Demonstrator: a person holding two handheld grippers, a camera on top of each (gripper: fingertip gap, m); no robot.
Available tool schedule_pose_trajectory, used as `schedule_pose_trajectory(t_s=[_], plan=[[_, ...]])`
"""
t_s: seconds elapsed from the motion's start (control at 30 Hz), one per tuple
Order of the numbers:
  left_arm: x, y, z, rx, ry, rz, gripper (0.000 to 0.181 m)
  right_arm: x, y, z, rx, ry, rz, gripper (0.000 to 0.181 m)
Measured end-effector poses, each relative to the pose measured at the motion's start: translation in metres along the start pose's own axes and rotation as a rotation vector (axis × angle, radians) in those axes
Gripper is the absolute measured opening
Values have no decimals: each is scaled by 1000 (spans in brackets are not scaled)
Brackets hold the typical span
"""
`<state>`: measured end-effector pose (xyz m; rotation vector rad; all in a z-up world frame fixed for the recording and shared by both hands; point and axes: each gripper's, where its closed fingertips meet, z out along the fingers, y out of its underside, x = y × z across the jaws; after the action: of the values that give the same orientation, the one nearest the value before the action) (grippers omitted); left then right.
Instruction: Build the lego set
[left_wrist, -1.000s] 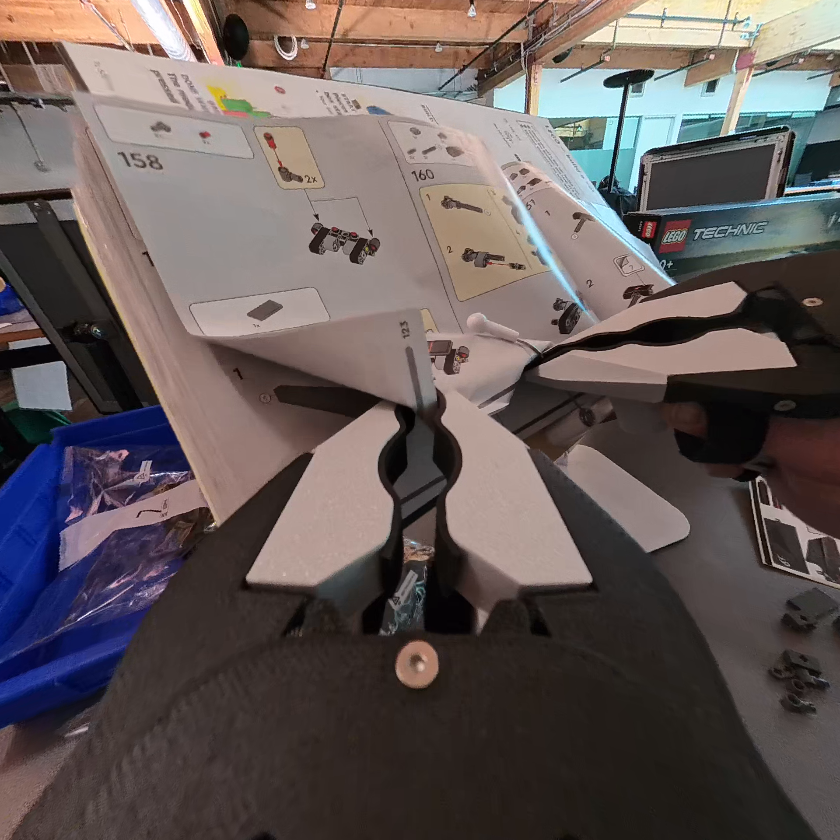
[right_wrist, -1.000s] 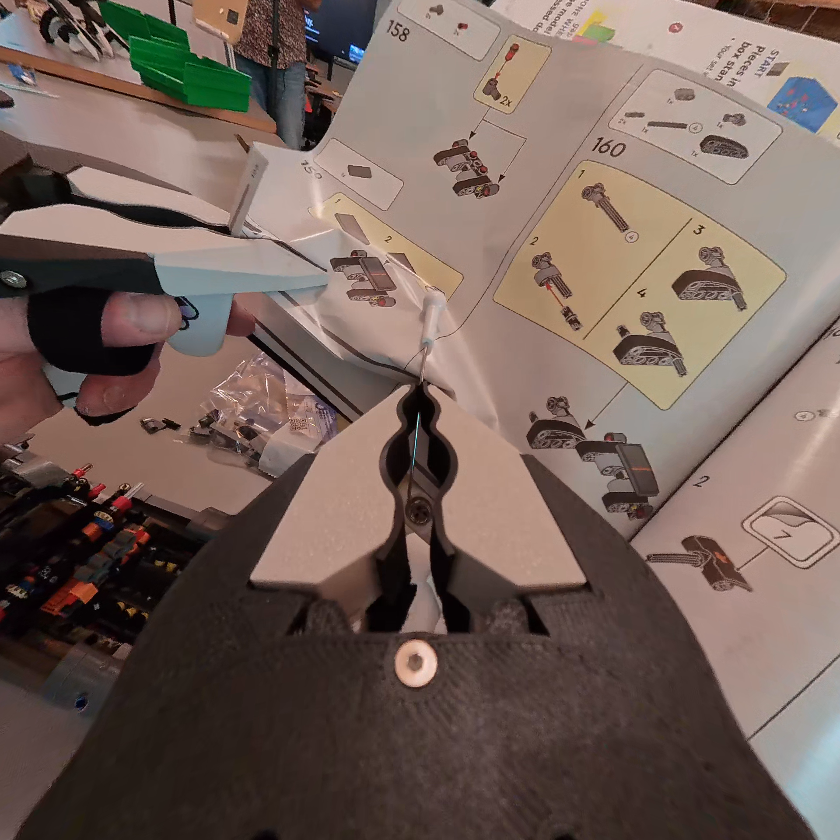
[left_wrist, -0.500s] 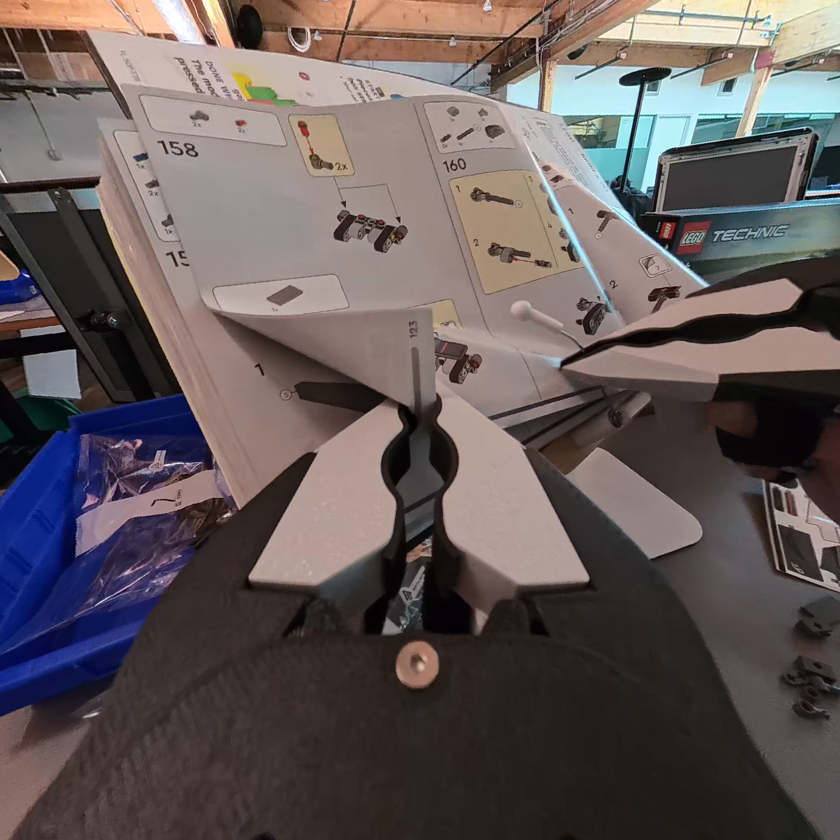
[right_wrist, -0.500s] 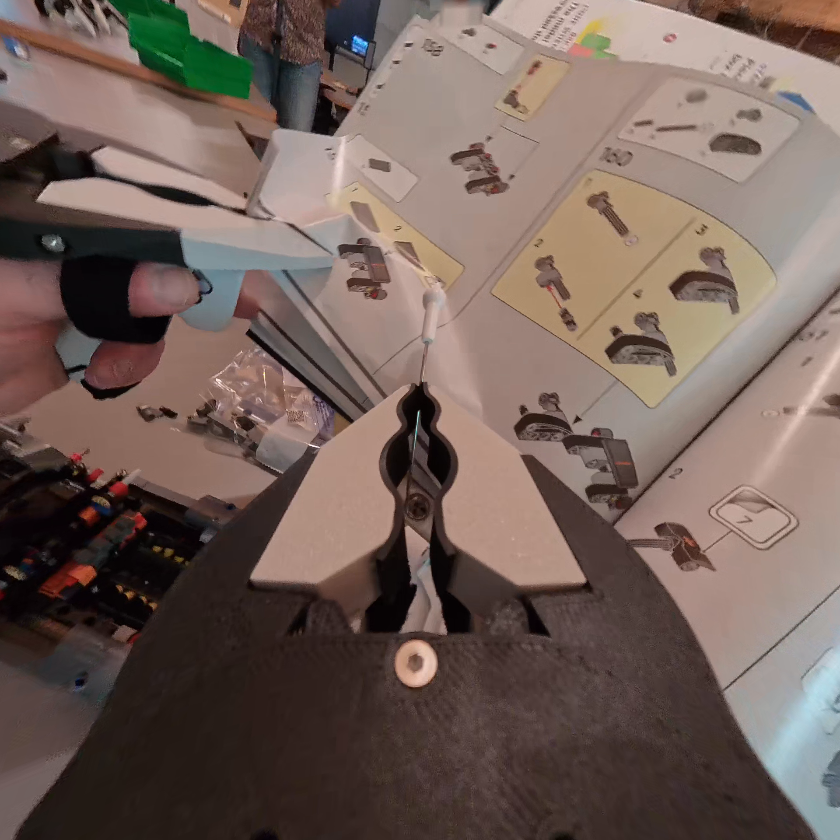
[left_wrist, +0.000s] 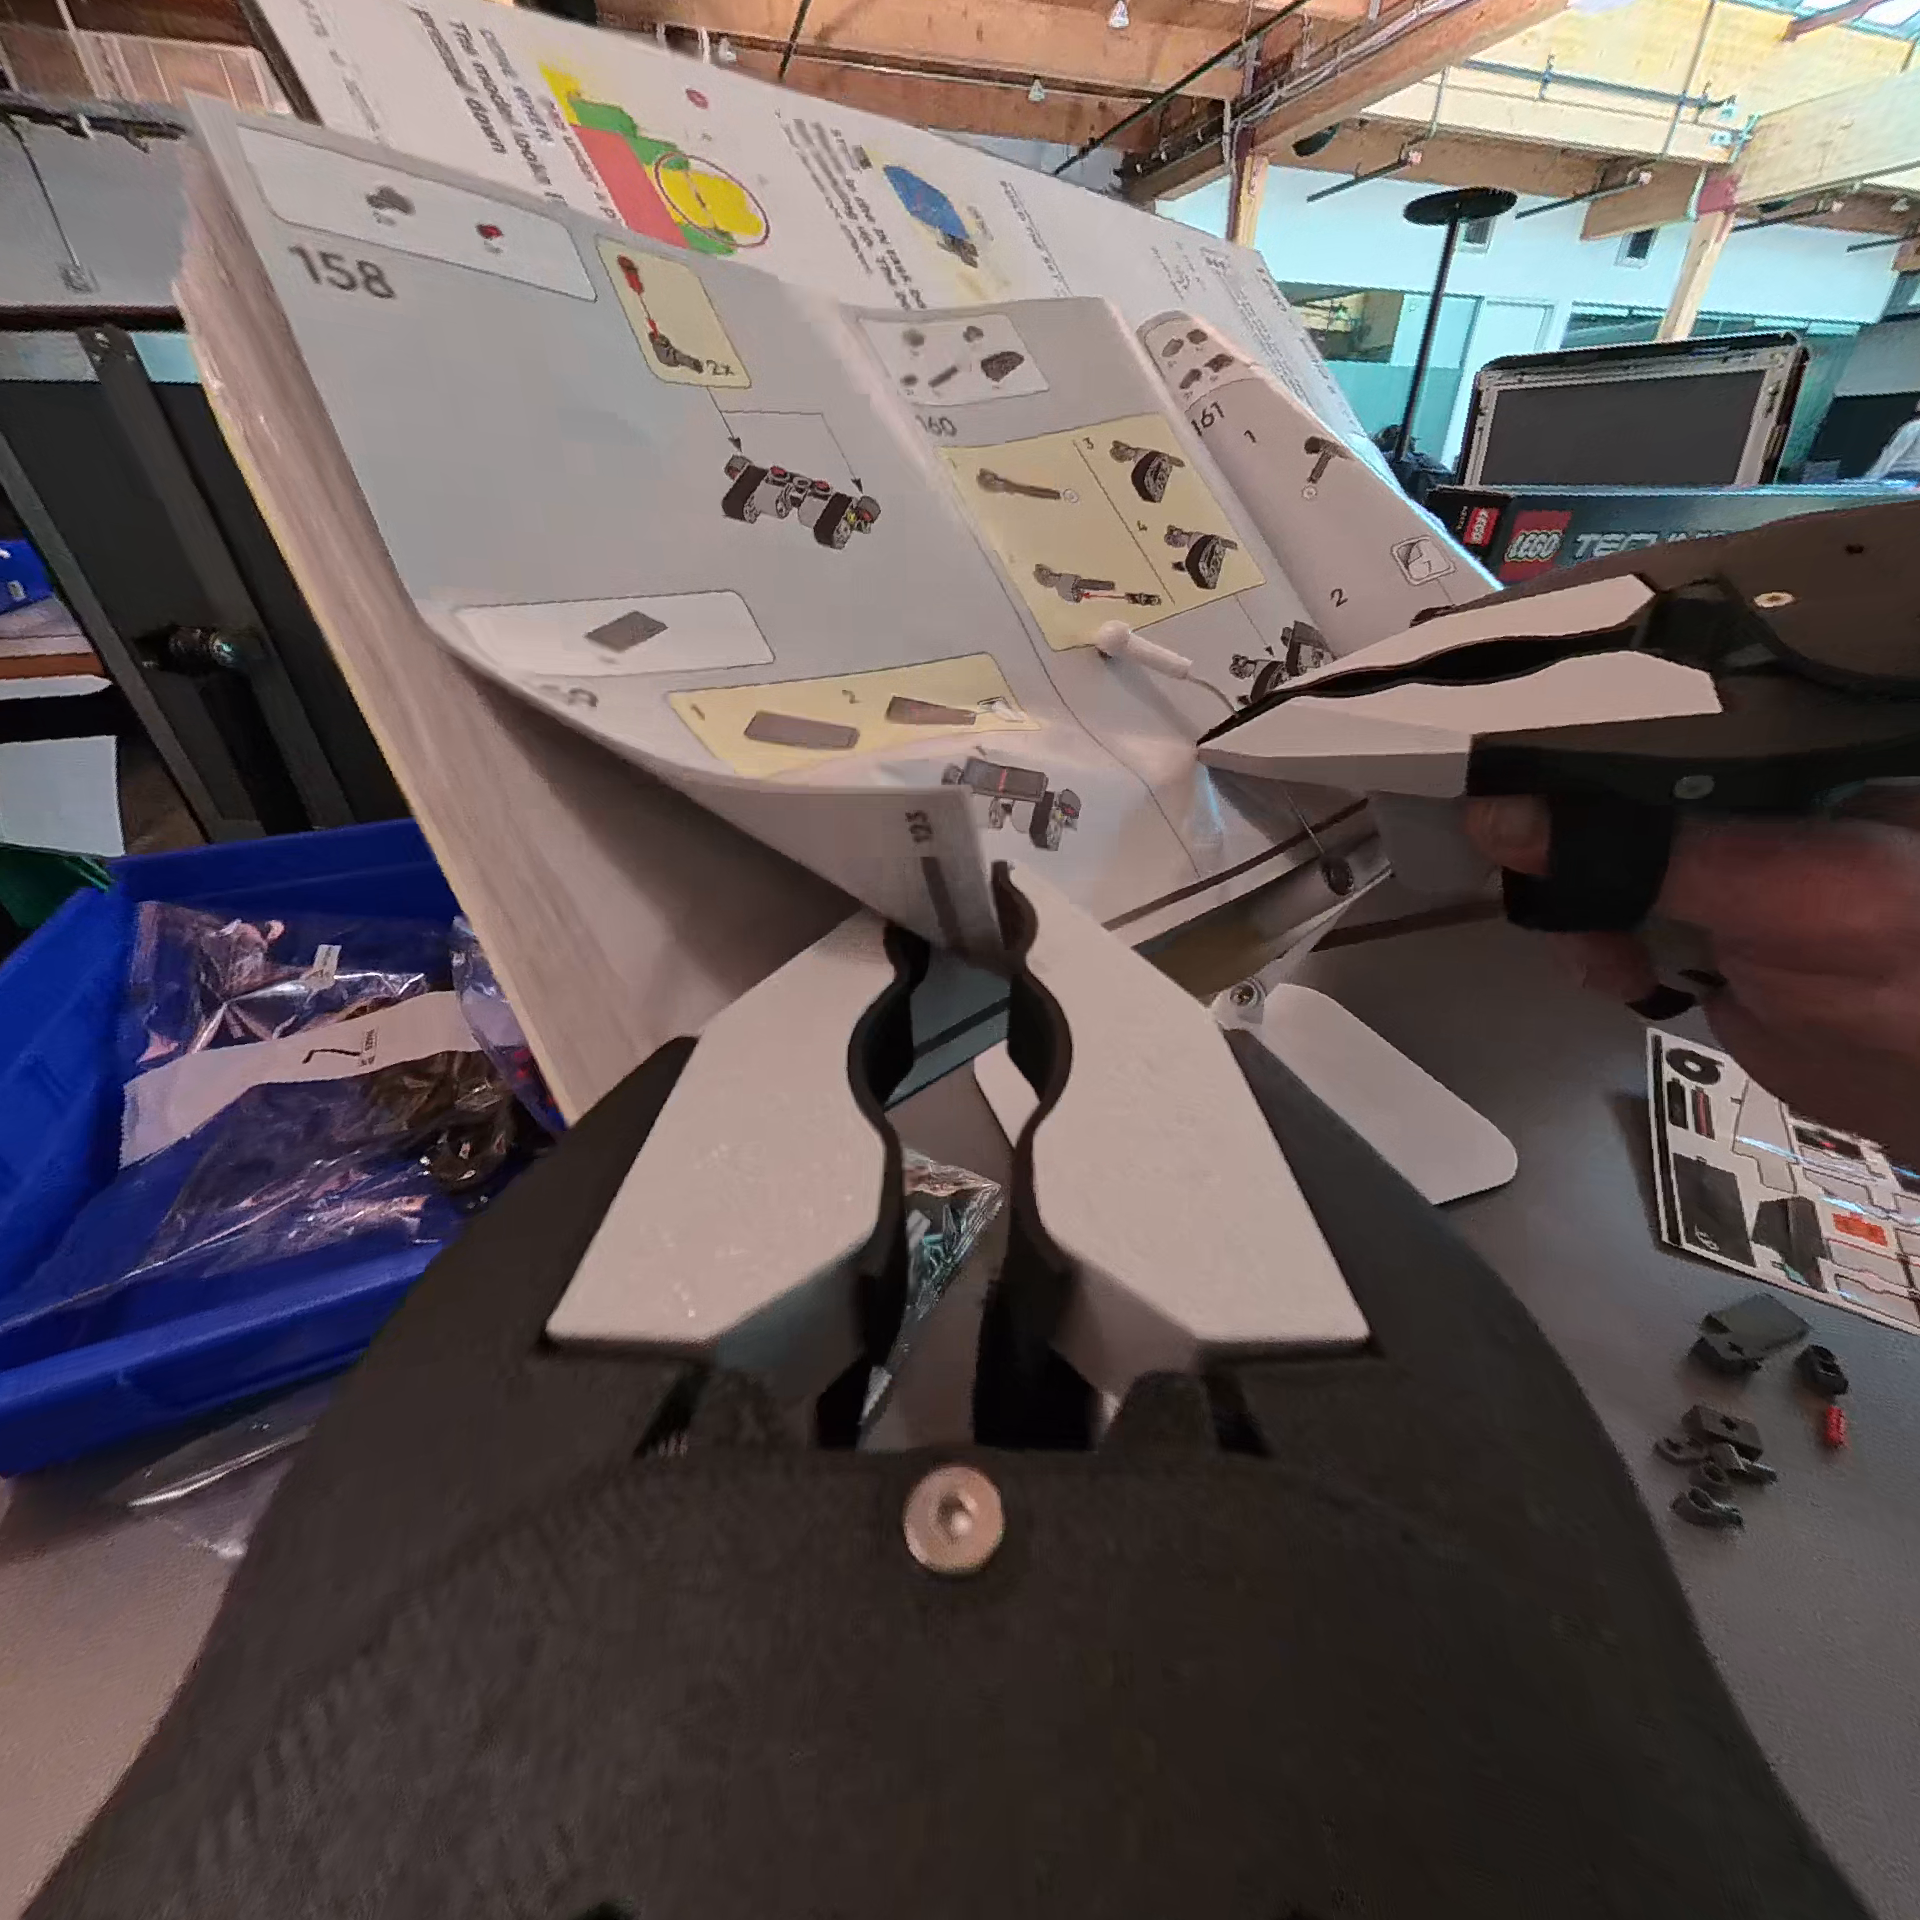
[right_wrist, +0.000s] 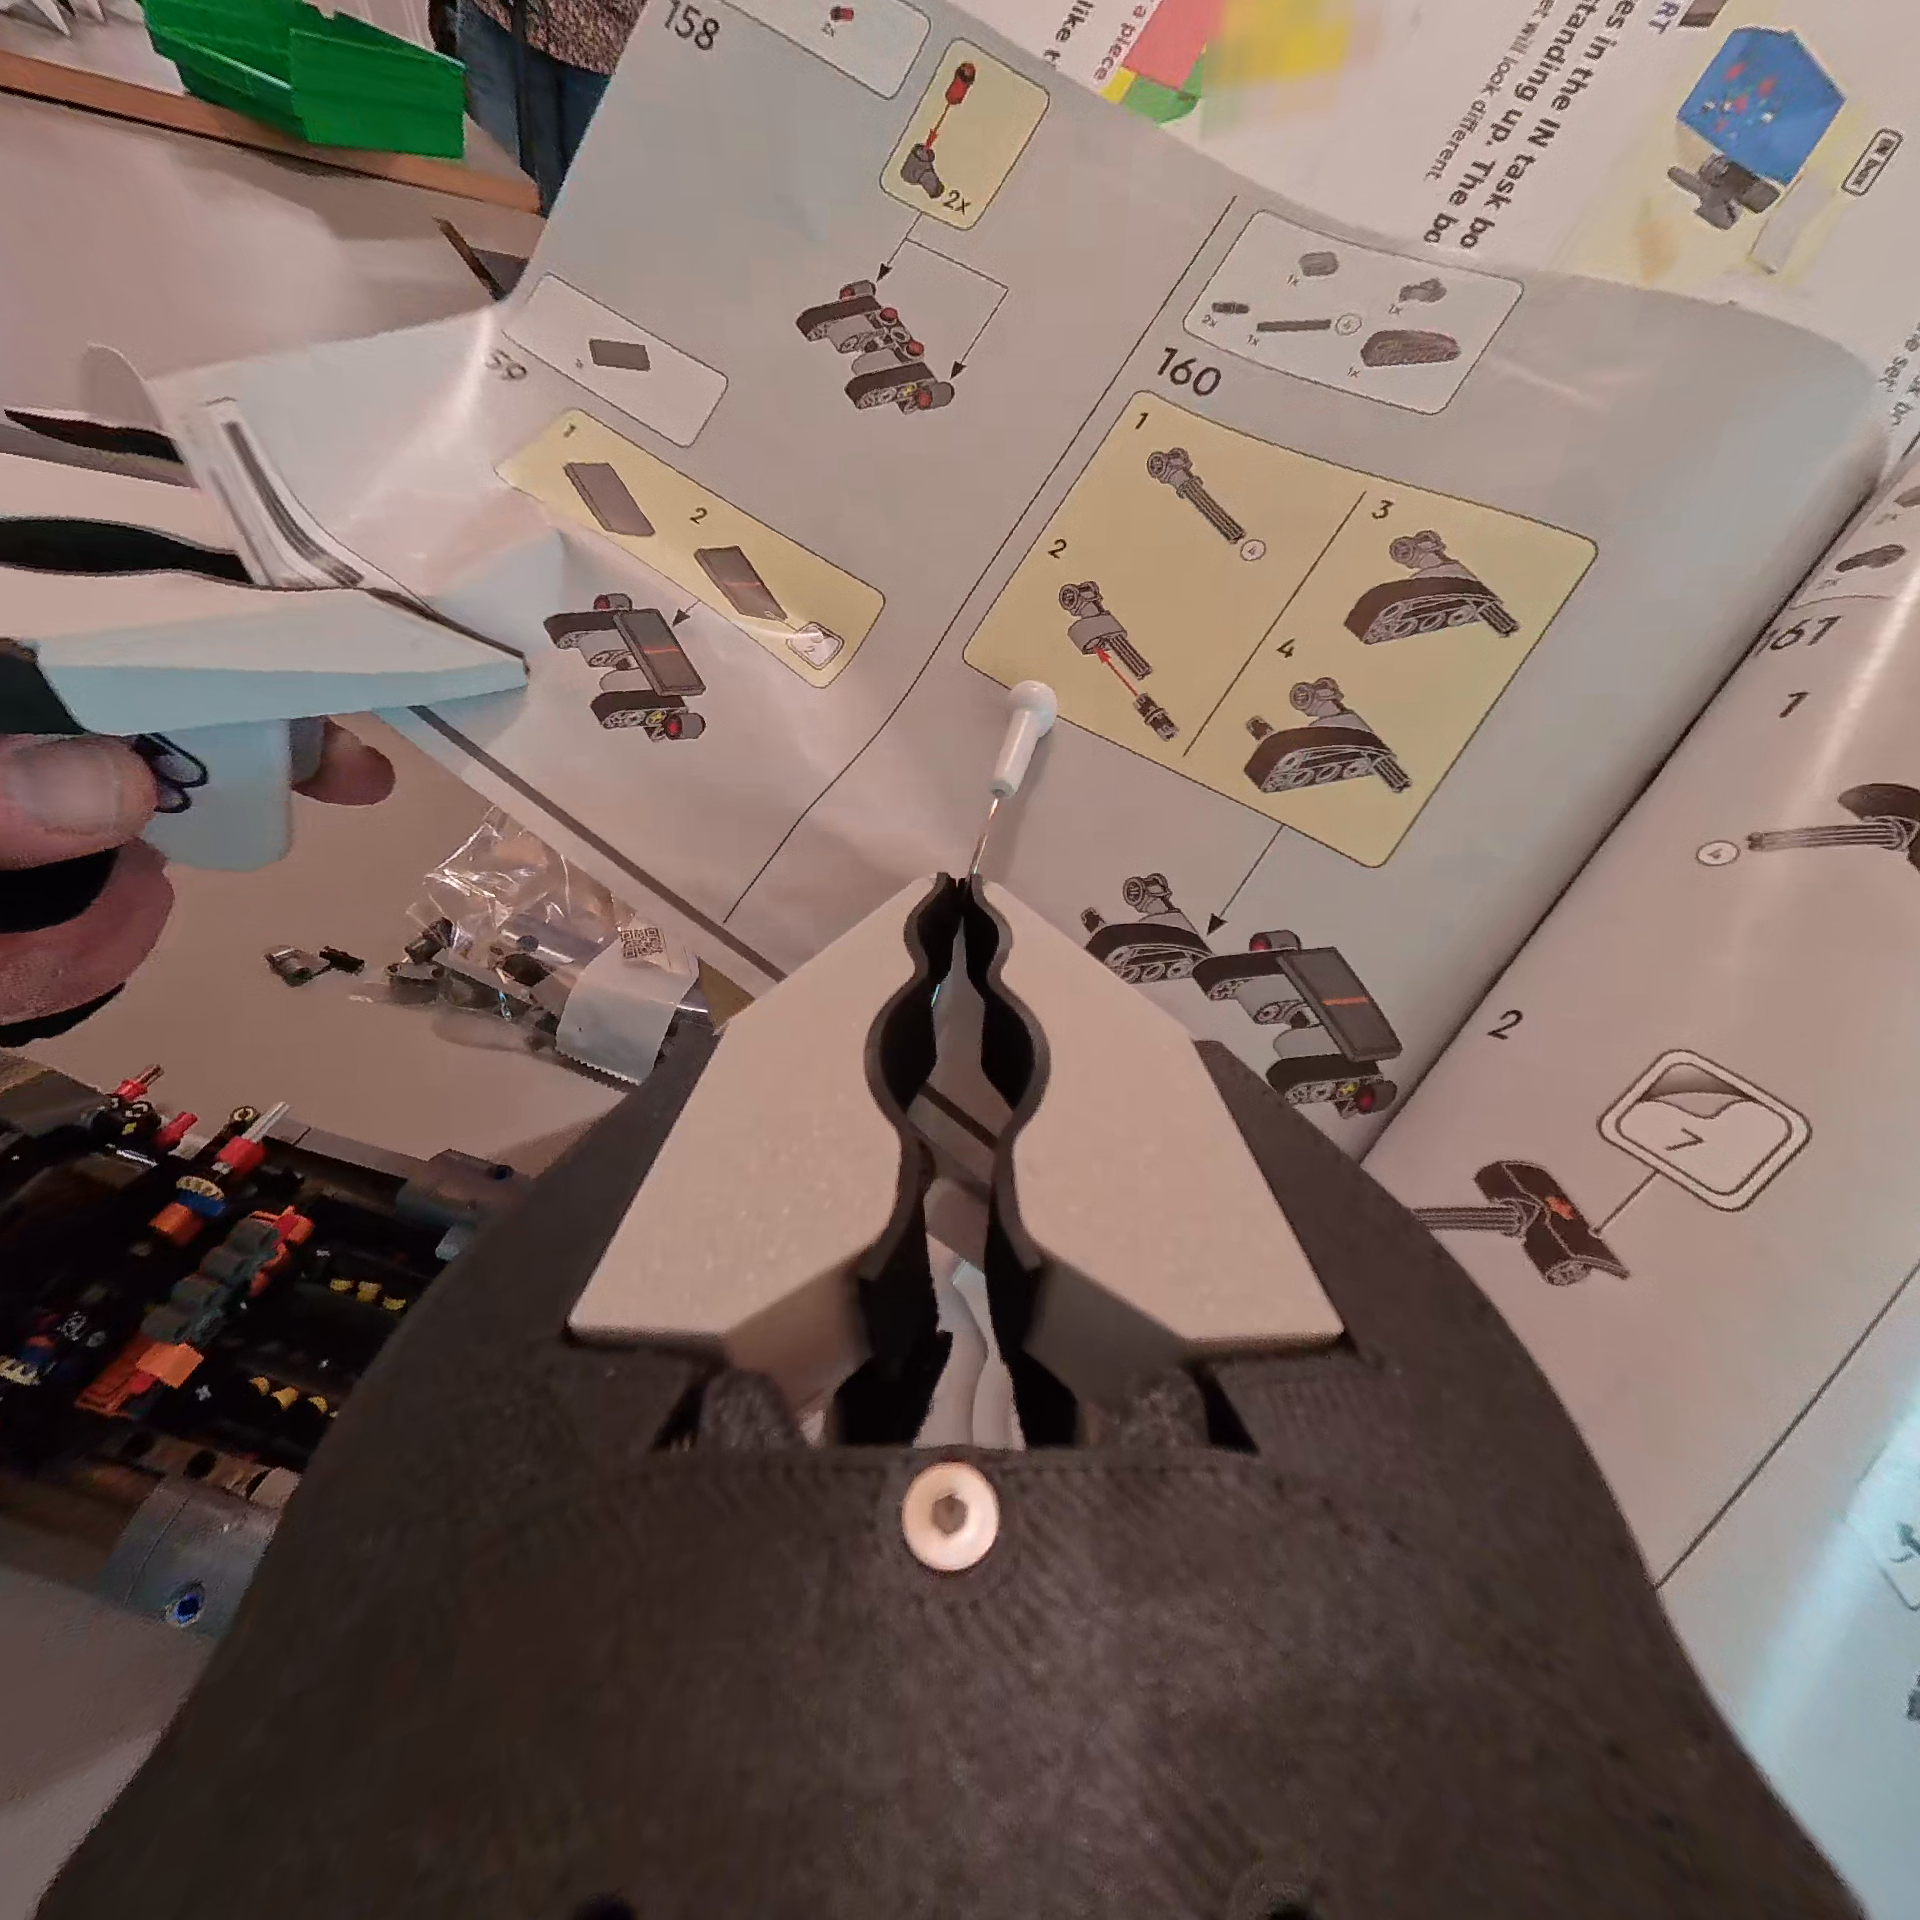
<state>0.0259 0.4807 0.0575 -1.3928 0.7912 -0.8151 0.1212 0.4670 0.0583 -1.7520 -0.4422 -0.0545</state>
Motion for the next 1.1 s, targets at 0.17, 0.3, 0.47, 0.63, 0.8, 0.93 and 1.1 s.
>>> schedule_pose_trajectory(t_s=[0.17, 0.3, 0.47, 0.63, 0.8, 0.93, 1.1], plan=[[-20, -7, -19, 35, -80, -7, 20, 1, 1, 2, -17, -2, -2, 0], [-38, -4, -27, 33, -86, -65, 3, 1, 1, 2, -22, -6, -5, 0], [-39, 0, -29, 40, 1, -150, 0, 0, 1, 1, -37, 4, -36, 1], [-35, -5, -31, 65, 58, -167, 0, -1, 2, 1, -42, -9, -33, 2], [-35, -5, -31, 62, 59, -166, 0, -3, 2, 1, -44, -9, -51, 2], [-39, 0, -28, 47, 46, -173, 0, -8, 2, -1, -44, -20, -87, 12], [-39, -1, -28, 56, 48, -172, 0, -11, 0, -4, -31, -36, -120, 12]])
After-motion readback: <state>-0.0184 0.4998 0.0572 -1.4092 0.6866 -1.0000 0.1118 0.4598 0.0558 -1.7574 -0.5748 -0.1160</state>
